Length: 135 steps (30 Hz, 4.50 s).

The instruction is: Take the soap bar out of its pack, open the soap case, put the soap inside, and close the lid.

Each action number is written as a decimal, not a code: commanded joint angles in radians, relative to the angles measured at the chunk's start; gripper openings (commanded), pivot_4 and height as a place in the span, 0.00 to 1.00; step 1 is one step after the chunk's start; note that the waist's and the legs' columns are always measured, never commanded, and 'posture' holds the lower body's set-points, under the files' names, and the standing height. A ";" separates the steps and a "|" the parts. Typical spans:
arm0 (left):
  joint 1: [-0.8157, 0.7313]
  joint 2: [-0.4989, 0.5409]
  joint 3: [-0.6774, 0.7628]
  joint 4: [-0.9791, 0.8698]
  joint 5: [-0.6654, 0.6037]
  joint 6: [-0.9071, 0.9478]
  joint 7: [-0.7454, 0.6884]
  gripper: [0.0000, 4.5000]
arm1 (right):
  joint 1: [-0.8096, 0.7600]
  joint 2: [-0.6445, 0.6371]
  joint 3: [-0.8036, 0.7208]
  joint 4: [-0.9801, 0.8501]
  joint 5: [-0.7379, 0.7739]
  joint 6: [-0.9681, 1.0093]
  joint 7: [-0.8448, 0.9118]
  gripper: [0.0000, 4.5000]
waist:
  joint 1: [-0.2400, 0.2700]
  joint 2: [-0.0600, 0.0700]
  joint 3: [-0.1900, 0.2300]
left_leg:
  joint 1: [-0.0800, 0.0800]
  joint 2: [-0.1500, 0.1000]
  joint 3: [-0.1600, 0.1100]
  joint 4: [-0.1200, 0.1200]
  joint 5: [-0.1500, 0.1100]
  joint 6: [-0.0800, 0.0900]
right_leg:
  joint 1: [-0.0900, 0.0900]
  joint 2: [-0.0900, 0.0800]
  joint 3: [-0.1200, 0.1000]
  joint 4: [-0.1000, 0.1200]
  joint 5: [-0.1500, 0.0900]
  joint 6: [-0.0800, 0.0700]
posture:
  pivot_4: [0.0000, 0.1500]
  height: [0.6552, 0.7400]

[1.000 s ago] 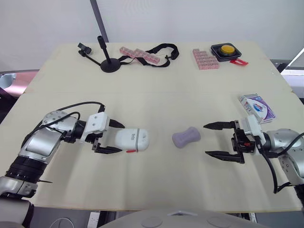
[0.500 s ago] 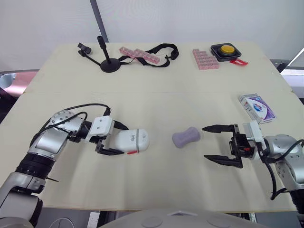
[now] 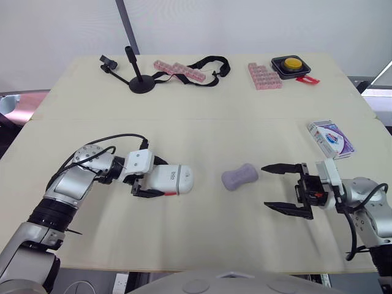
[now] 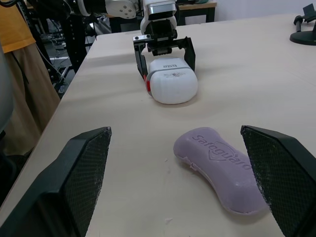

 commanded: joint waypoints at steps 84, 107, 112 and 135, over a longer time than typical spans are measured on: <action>-0.010 -0.224 -0.005 -0.213 0.110 -0.335 0.408 0.77 | -0.426 -0.009 0.093 -0.247 1.078 1.198 -1.249 0.45 | 0.067 -0.001 -0.001 | -0.007 -0.001 0.002 0.001 0.004 -0.016 | 0.001 0.005 0.001 0.000 0.001 0.003 | 1.00 0.93; -0.007 -0.226 -0.015 -0.205 0.106 -0.318 0.413 0.77 | -0.391 -0.098 0.055 -0.202 1.226 1.218 -1.174 0.45 | 0.080 -0.001 -0.001 | -0.012 -0.001 0.002 0.002 0.004 -0.016 | 0.001 0.005 0.001 -0.001 0.001 0.004 | 1.00 0.93; -0.010 -0.223 -0.014 -0.205 0.103 -0.312 0.409 0.77 | -0.375 -0.131 0.040 -0.197 1.226 1.215 -1.162 0.45 | 0.086 -0.001 -0.001 | -0.011 -0.001 0.002 0.004 0.004 -0.016 | 0.000 0.005 0.001 -0.001 0.001 0.004 | 1.00 0.93; -0.018 -0.236 -0.022 -0.190 0.104 -0.301 0.412 0.77 | -0.366 -0.659 0.172 0.056 0.116 0.946 -0.677 0.45 | 0.086 -0.001 -0.001 | -0.015 0.001 0.002 0.007 0.003 -0.018 | 0.005 0.011 0.004 -0.003 -0.001 0.010 | 1.00 0.93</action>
